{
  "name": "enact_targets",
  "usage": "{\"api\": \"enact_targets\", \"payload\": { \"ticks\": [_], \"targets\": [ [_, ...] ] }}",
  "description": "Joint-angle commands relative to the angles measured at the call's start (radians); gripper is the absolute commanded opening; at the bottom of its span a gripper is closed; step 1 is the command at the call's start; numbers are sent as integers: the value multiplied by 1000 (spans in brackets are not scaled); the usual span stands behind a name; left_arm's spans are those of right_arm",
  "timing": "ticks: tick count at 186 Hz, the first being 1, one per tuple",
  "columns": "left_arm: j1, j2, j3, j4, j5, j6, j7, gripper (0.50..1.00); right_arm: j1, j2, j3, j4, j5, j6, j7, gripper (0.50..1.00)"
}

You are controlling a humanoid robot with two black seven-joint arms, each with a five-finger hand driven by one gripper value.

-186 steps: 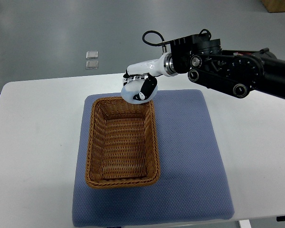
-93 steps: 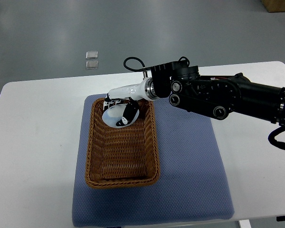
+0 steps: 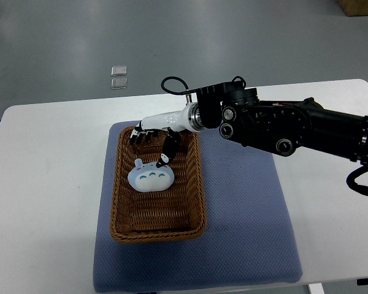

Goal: Place blue toy in brown basket

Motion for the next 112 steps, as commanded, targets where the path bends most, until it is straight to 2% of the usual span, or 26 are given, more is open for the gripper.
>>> {"api": "enact_targets", "payload": {
  "ticks": [1,28,52,82,112],
  "targets": [
    [0,0,0,0,0,0,0,1000,4,-8,66,0,0,5,2,858],
    [0,0,0,0,0,0,0,1000,-15,-39,181,-7,28,-4,5,858],
    [0,0,0,0,0,0,0,1000,-85,-40,347,-15,105,-19,6,858],
    [0,0,0,0,0,0,0,1000,-167,-17,529,-63,149,-167,8,858],
    [0,0,0,0,0,0,0,1000,-211,-8,618,-118,273,-242,49,856]
  ]
}}
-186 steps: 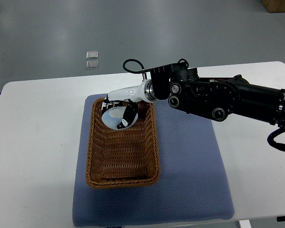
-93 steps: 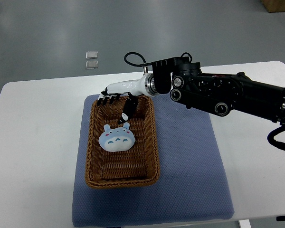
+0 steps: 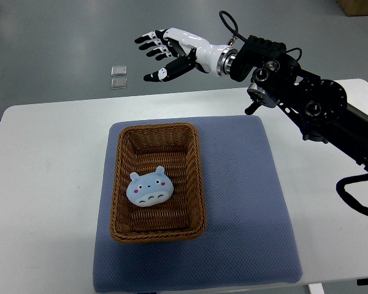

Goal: Place blue toy in brown basket

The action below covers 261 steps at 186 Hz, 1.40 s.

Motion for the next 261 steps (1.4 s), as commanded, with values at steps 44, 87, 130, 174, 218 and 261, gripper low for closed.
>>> {"api": "enact_targets", "payload": {
  "ticks": [44,87,130,174,218,261],
  "targets": [
    [0,0,0,0,0,0,0,1000,-69,8,165,-170,212,-97,128,856],
    [0,0,0,0,0,0,0,1000,-132,45,264,-282,353,-70,171,856],
    [0,0,-2,0,0,0,0,1000,-163,53,274,-349,567,7,174,858],
    [0,0,-2,0,0,0,0,1000,-172,63,271,-451,591,-31,315,856],
    [0,0,-2,0,0,0,0,1000,-223,71,260,-451,588,-81,338,860],
    [0,0,-2,0,0,0,0,1000,-241,76,257,-451,588,-94,338,905]
  ]
}}
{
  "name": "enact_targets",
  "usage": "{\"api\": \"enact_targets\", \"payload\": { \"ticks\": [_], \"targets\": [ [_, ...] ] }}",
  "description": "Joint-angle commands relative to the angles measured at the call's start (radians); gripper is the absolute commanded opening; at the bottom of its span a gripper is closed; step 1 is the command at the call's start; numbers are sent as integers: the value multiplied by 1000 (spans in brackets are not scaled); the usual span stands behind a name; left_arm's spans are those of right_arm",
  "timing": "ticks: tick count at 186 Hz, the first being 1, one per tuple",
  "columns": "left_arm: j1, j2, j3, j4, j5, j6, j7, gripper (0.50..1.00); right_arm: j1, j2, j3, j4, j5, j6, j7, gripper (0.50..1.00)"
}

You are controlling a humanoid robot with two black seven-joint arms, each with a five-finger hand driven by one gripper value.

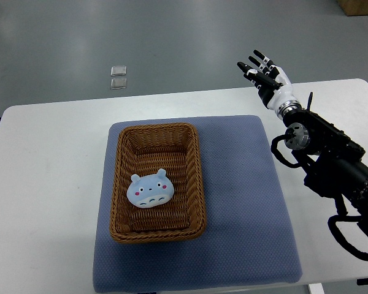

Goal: Place blue toy in brown basket

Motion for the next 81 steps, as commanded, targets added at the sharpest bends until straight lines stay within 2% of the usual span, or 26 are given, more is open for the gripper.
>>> {"api": "enact_targets", "payload": {
  "ticks": [1,81],
  "targets": [
    [0,0,0,0,0,0,0,1000,-3,0,1,0,0,-3,1,905],
    [0,0,0,0,0,0,0,1000,-3,0,-2,5,0,-24,1,903]
  ]
}}
